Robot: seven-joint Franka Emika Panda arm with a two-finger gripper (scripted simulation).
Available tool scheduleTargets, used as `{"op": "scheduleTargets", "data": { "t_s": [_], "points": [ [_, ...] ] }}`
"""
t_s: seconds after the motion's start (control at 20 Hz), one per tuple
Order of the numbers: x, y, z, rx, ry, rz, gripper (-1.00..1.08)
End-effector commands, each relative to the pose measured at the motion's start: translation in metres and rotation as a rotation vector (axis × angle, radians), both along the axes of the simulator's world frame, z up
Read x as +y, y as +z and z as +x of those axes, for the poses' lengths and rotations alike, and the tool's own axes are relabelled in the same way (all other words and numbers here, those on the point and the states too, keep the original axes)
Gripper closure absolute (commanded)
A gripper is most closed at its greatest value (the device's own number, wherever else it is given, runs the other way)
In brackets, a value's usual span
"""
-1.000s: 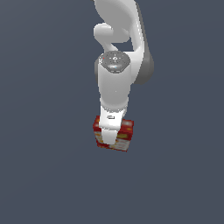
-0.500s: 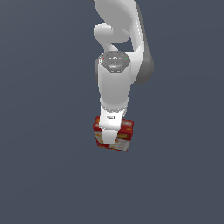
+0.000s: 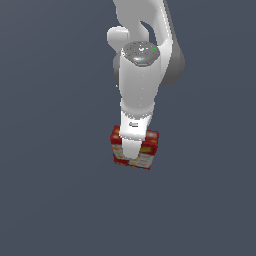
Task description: Pick up the object and move it to a goal position.
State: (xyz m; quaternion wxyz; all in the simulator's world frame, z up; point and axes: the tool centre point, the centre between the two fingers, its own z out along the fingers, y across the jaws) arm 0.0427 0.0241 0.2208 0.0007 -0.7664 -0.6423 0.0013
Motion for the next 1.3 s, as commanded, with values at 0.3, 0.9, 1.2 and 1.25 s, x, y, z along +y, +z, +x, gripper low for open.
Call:
{"op": "scheduleTargets", "data": {
  "t_s": [0.3,0.9,1.2,1.25],
  "points": [
    [0.044,0.074,-0.018,-0.003,0.001,-0.001,1.08],
    [0.116,0.196,-0.046,-0.003,0.001,-0.001,1.08],
    [0.148,0.250,-0.056,-0.003,0.001,0.000,1.08],
    [0.153,0.258,-0.058,-0.003,0.001,0.000,1.08]
  ]
}}
